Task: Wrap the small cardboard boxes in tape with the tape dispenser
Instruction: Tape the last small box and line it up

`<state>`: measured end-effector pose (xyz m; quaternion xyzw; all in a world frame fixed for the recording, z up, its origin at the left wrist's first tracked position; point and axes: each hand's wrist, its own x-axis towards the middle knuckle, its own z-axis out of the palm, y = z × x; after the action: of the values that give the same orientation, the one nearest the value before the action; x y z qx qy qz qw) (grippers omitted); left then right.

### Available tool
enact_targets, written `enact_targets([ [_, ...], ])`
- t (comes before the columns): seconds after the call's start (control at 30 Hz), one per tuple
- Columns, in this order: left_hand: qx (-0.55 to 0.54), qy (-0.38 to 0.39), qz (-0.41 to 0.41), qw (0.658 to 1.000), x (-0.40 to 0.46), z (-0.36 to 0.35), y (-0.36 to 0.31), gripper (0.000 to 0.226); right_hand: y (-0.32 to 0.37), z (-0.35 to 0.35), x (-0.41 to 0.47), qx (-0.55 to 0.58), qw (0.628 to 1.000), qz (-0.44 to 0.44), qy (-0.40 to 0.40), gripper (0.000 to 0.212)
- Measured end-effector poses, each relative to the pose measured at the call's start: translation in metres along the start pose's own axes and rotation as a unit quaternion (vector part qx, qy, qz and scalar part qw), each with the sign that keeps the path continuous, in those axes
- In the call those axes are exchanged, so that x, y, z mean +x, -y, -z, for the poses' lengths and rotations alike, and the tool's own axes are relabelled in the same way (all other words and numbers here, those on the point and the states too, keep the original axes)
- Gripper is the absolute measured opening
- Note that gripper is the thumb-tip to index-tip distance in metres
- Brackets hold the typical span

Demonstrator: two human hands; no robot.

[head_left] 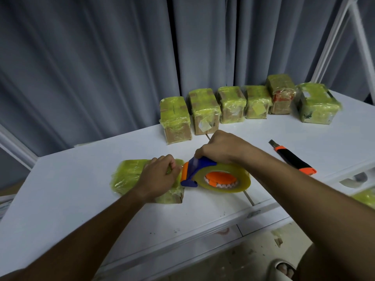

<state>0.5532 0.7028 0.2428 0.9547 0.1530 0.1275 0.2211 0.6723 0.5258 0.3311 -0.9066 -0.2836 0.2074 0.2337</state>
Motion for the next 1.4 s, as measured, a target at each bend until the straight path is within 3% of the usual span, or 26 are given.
enact_targets([
  [0.17,0.003,0.0,-0.003,1.0,0.0,0.0,-0.001,0.025,-0.002,0.009,-0.006,0.082,0.996,-0.028,0.023,0.039],
  [0.23,0.004,-0.001,-0.007,1.0,0.001,-0.001,0.0,0.025,0.004,0.003,-0.009,0.023,1.0,-0.014,0.007,0.04],
  [0.33,0.003,-0.018,-0.024,1.0,0.001,-0.002,0.003,0.025,0.021,-0.026,-0.027,-0.167,0.984,0.046,-0.04,0.034],
  [0.4,0.007,-0.018,-0.026,0.999,0.002,-0.002,0.004,0.021,0.028,-0.037,-0.031,-0.191,0.977,0.071,-0.056,0.03],
  [0.57,0.031,-0.03,-0.041,0.998,0.0,-0.002,0.005,0.022,0.025,-0.03,-0.016,-0.138,0.99,0.013,-0.032,0.035],
  [0.77,0.043,-0.034,-0.034,0.998,-0.002,-0.003,0.006,0.035,0.018,-0.03,-0.006,-0.122,0.992,0.002,-0.014,0.038],
  [1.0,0.047,-0.028,-0.023,0.998,-0.003,0.0,0.002,0.035,0.012,0.003,-0.013,-0.063,0.998,0.011,-0.013,0.041],
  [1.23,0.013,0.013,-0.035,0.999,-0.006,0.011,-0.002,0.032,0.004,0.035,-0.037,0.021,0.999,0.034,-0.021,0.04],
  [1.4,-0.031,0.082,-0.045,0.995,-0.012,0.024,0.0,0.024,0.006,0.038,-0.044,0.088,0.994,0.056,-0.011,0.033],
])
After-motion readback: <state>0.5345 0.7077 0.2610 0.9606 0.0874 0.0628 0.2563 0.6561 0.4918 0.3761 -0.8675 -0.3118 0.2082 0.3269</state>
